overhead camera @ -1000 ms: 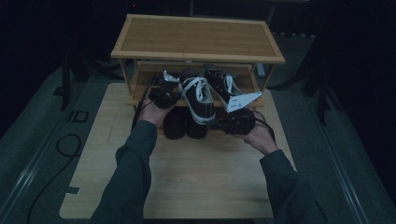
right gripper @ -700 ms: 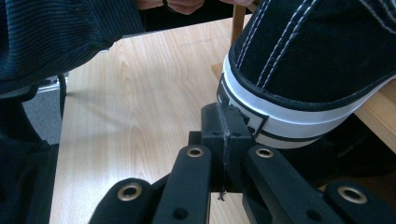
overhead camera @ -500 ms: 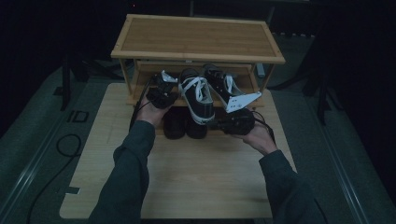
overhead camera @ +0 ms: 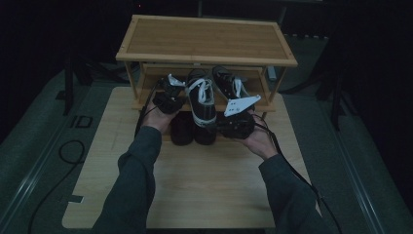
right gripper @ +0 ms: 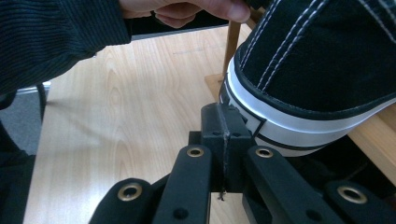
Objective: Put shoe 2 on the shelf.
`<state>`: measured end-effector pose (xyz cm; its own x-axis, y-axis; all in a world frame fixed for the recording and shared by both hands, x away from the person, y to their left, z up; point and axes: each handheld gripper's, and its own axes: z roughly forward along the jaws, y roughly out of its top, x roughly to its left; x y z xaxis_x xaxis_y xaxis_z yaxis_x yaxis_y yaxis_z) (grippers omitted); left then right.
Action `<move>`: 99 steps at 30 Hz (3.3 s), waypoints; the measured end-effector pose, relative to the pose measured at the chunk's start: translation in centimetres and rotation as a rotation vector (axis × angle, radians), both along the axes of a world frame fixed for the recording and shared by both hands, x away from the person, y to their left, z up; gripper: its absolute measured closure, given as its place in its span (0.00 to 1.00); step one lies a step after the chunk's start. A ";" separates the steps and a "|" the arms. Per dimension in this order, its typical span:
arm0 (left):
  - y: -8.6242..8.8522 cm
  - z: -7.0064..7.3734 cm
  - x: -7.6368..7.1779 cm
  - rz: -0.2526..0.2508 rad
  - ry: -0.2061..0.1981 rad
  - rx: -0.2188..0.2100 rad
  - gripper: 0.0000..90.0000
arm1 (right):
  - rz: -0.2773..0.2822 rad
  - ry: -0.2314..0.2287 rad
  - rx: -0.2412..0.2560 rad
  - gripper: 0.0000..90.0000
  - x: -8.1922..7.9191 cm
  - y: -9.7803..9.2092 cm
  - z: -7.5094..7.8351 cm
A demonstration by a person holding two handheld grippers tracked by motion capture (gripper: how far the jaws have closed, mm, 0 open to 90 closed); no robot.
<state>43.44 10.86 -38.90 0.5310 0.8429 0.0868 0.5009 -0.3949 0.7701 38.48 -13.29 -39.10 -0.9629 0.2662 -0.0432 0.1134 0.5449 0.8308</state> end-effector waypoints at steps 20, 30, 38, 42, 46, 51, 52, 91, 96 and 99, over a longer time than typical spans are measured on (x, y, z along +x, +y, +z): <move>0.0 0.0 0.0 0.007 0.004 -0.003 1.00 | -0.043 -0.008 0.029 1.00 1.2 1.8 -0.1; 0.1 0.2 0.2 -0.012 0.004 0.010 1.00 | -0.054 0.001 0.031 1.00 1.2 2.0 -0.5; 0.7 0.2 -0.1 0.005 -0.013 0.049 1.00 | -0.050 0.012 0.036 1.00 1.3 2.0 -0.7; 0.7 0.2 -0.2 0.006 -0.013 0.055 1.00 | -0.051 0.011 0.038 1.00 1.3 2.1 -0.7; 0.6 0.1 -0.3 0.014 -0.020 0.054 1.00 | -0.049 0.010 0.039 1.00 1.4 2.2 -0.7; 0.7 0.0 -0.4 0.022 -0.026 0.044 1.00 | -0.050 -0.003 0.041 1.00 1.7 2.5 -0.8; 0.7 0.0 -0.4 0.022 -0.024 0.042 1.00 | -0.051 -0.006 0.041 1.00 1.7 2.5 -0.8; 0.8 0.1 -0.2 0.027 -0.004 0.021 1.00 | -0.051 -0.069 -0.014 1.00 2.4 4.4 -0.5; 0.8 0.1 -0.2 0.026 -0.004 0.020 1.00 | -0.059 -0.072 -0.023 1.00 2.5 4.0 -0.5; 0.9 0.1 -0.2 0.025 -0.004 0.018 1.00 | -0.073 -0.074 -0.031 1.00 2.5 3.6 -0.4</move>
<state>43.26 11.72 -38.84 0.5093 0.8543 0.1038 0.5078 -0.3957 0.7652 41.01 -9.70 -39.47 -0.9347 0.3335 -0.1231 0.0926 0.5627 0.8214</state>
